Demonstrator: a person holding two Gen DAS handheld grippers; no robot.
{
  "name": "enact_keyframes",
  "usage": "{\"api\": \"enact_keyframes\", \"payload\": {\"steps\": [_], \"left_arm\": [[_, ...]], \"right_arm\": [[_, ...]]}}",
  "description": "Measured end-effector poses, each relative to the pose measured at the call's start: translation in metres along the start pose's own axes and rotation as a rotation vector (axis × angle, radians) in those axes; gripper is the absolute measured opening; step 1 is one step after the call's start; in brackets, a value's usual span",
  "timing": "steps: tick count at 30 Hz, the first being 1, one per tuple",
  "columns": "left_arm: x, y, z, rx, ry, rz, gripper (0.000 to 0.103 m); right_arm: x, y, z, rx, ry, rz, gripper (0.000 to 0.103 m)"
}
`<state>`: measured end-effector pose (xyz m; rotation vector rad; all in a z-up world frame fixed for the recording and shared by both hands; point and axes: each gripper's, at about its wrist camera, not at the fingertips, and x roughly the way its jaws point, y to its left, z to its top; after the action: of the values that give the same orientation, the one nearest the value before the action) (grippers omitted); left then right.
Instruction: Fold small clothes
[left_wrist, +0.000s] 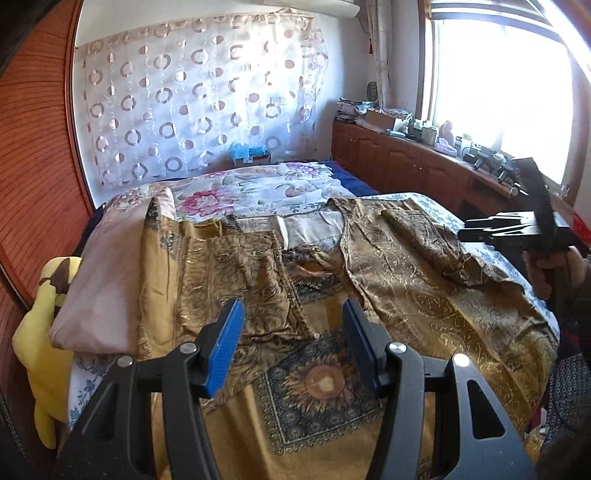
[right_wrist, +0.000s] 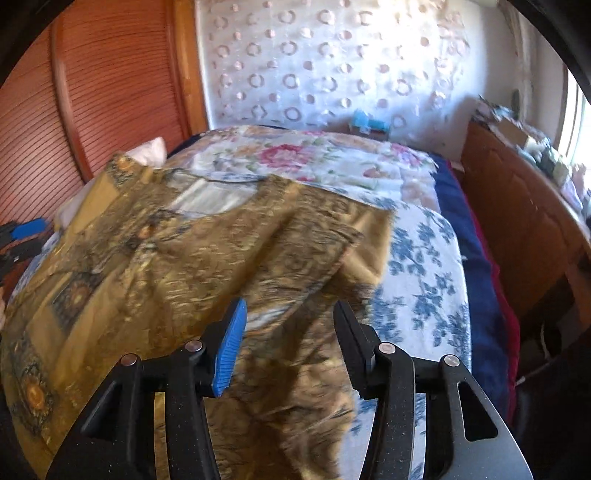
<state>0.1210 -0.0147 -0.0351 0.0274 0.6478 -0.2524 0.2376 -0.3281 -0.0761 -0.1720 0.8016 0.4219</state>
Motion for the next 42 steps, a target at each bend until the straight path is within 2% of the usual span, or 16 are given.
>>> {"api": "enact_keyframes", "payload": {"steps": [6, 11, 12, 13, 15, 16, 17, 19, 26, 27, 28, 29, 30, 34, 38, 42], "left_arm": [[0.014, 0.007, 0.001, -0.01, 0.026, 0.004, 0.055], [0.028, 0.023, 0.003, -0.022, 0.049, 0.02, 0.055], [0.03, 0.026, 0.004, -0.026, 0.051, 0.022, 0.055], [0.032, 0.029, 0.004, -0.029, 0.053, 0.023, 0.055], [0.039, 0.035, 0.006, -0.038, 0.062, 0.029, 0.055], [0.041, 0.038, 0.008, -0.04, 0.064, 0.032, 0.055], [0.043, 0.041, 0.01, -0.042, 0.065, 0.037, 0.055], [0.045, 0.045, 0.014, -0.044, 0.061, 0.042, 0.055], [0.053, 0.055, 0.024, -0.044, 0.059, 0.052, 0.055], [0.053, 0.056, 0.024, -0.043, 0.059, 0.054, 0.055], [0.054, 0.058, 0.025, -0.044, 0.06, 0.056, 0.055], [0.055, 0.06, 0.026, -0.045, 0.061, 0.057, 0.055], [0.057, 0.061, 0.027, -0.048, 0.064, 0.059, 0.055], [0.065, 0.072, 0.029, -0.064, 0.086, 0.071, 0.055], [0.071, 0.083, 0.031, -0.066, 0.092, 0.09, 0.055], [0.074, 0.096, 0.033, -0.072, 0.095, 0.103, 0.055]], "right_arm": [[0.041, -0.019, 0.014, 0.091, 0.069, 0.025, 0.049], [0.068, -0.02, 0.024, 0.075, 0.118, -0.006, 0.045], [0.072, -0.02, 0.026, 0.066, 0.123, -0.01, 0.04], [0.074, -0.019, 0.027, 0.055, 0.128, -0.015, 0.027], [0.078, -0.016, 0.031, 0.02, 0.135, -0.035, 0.018], [0.079, -0.014, 0.032, 0.012, 0.133, -0.027, 0.01], [0.08, -0.012, 0.034, 0.004, 0.129, -0.014, 0.008], [0.077, -0.006, 0.04, -0.017, 0.109, 0.009, 0.006], [0.067, 0.023, 0.059, -0.048, 0.043, 0.193, 0.006], [0.065, 0.026, 0.061, -0.047, 0.033, 0.209, 0.008], [0.063, 0.028, 0.063, -0.053, 0.023, 0.213, 0.026], [0.063, 0.031, 0.064, -0.06, 0.017, 0.206, 0.05], [0.061, 0.031, 0.065, -0.067, 0.007, 0.192, 0.056], [0.063, 0.018, 0.064, -0.082, 0.001, 0.095, 0.056], [0.08, -0.001, 0.057, -0.081, 0.046, 0.001, 0.057], [0.098, -0.012, 0.047, -0.076, 0.09, -0.032, 0.057]]}}
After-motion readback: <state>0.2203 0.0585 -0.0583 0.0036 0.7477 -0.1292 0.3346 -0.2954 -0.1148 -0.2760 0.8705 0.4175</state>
